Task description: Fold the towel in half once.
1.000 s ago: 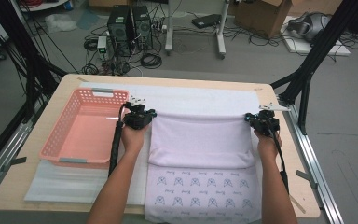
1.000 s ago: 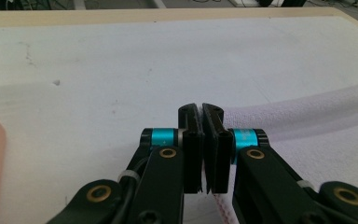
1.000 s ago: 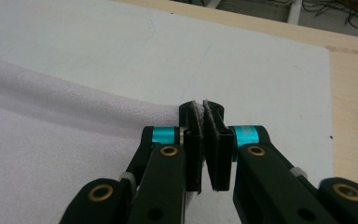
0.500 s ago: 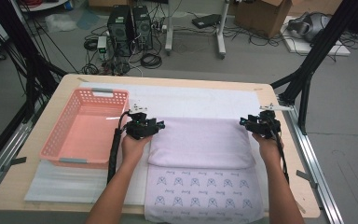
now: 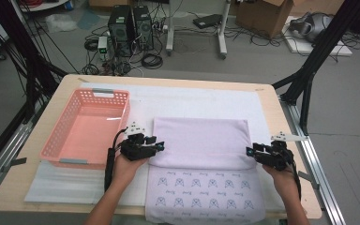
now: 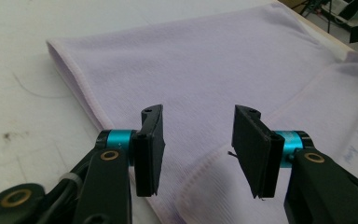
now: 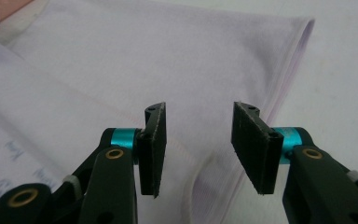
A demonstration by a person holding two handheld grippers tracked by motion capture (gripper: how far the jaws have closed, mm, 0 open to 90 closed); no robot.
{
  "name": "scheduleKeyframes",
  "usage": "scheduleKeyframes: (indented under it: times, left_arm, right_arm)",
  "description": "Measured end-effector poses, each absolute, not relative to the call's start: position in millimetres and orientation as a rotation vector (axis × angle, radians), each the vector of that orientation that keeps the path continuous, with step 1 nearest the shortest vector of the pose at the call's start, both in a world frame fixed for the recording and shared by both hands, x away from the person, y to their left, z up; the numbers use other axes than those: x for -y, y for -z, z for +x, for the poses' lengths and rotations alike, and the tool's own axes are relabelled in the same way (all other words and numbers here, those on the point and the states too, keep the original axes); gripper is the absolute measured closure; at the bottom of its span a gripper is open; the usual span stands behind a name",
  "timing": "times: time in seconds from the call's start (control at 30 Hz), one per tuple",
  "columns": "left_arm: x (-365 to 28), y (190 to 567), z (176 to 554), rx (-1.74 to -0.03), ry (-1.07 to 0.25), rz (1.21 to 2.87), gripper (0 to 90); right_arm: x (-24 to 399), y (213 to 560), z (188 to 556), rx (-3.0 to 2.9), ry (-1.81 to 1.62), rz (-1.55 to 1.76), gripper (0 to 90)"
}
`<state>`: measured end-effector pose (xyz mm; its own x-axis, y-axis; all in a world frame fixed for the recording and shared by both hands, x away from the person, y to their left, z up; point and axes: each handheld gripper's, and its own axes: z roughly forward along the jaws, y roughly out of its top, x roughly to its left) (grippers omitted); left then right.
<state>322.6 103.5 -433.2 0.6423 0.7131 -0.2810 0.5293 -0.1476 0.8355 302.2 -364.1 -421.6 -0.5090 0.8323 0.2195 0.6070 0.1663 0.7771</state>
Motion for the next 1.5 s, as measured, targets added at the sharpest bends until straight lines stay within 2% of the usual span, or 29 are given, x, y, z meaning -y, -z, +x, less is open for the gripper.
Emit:
scheduleKeyframes:
  times: [0.07,0.13,0.23,0.27,0.6,1.5]
  left_arm:
    - [-102.2,437.8,318.4,-1.003,-0.185,1.848,55.6]
    - [-101.4,444.2,314.5,-1.017,-0.151,1.894,61.7]
    - [-100.8,450.4,306.5,-1.01,-0.172,1.93,83.8]
    - [-101.6,451.4,303.1,-1.007,-0.183,1.922,85.2]
    - [-113.1,441.3,255.0,-0.9,-0.255,1.826,85.9]
    - [-120.9,439.3,178.9,-0.808,-0.225,1.809,86.1]
  right_arm:
    - [365.6,424.9,295.3,-2.197,-1.273,1.398,54.8]
    - [363.2,430.3,292.2,-2.225,-1.249,1.38,55.9]
    - [359.4,437.6,289.8,-2.264,-1.208,1.337,77.5]
    - [358.2,438.8,287.8,-2.265,-1.189,1.331,82.8]
    - [363.5,431.9,239.9,-2.239,-1.272,1.212,84.0]
    - [377.0,434.7,177.7,-2.248,-1.337,1.204,83.7]
